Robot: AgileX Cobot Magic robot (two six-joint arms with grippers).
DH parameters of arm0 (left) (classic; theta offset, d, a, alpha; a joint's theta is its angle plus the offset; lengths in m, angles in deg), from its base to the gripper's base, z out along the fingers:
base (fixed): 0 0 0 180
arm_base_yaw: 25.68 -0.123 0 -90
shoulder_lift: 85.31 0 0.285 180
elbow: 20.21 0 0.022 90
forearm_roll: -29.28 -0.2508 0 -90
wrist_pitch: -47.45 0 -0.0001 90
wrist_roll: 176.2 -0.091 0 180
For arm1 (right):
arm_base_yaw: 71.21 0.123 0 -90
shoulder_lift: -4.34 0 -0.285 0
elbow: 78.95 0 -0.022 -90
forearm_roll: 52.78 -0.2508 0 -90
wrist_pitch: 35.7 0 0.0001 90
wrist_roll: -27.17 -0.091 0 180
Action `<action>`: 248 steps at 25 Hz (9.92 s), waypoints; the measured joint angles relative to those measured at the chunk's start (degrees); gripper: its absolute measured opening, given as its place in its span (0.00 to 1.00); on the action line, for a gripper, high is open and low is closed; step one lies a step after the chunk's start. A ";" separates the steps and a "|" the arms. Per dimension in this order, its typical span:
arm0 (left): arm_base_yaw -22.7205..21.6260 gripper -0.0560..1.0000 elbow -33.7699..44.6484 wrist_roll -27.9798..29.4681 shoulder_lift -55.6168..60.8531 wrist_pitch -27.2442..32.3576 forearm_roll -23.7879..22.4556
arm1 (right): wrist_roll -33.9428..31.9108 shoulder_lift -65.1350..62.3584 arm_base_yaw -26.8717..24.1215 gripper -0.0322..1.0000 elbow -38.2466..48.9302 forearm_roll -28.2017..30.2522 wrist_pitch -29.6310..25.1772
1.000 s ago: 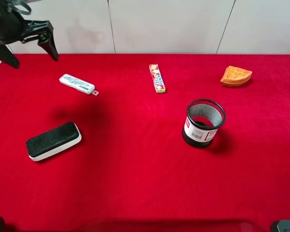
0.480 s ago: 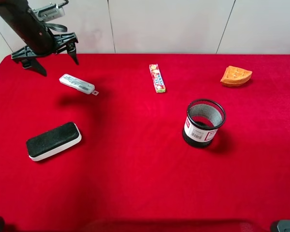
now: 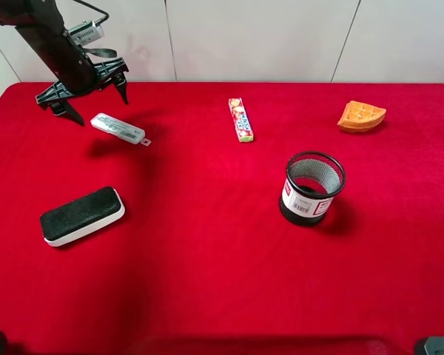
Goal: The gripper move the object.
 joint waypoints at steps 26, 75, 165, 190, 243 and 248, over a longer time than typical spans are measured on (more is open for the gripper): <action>1.63 0.83 -5.05 9.15 -7.48 1.69 3.55 | 0.00 0.00 0.00 0.70 0.00 0.00 0.00; 1.63 0.43 -7.30 9.30 -6.07 5.22 3.60 | 0.00 0.00 0.00 0.70 0.00 0.00 0.00; 47.13 0.43 -1.07 -2.52 4.28 12.35 -4.55 | 0.00 0.00 0.00 0.70 0.00 0.00 0.00; 47.13 0.43 6.59 -2.38 3.58 -3.88 -5.24 | 0.00 0.00 0.00 0.70 0.00 0.00 0.00; 47.13 0.82 6.29 -1.38 16.07 12.56 -5.50 | 0.00 0.00 0.00 0.70 0.00 0.00 0.00; 47.13 0.89 6.29 -1.38 19.72 16.34 -6.21 | 0.00 0.00 0.00 0.70 0.00 0.00 0.00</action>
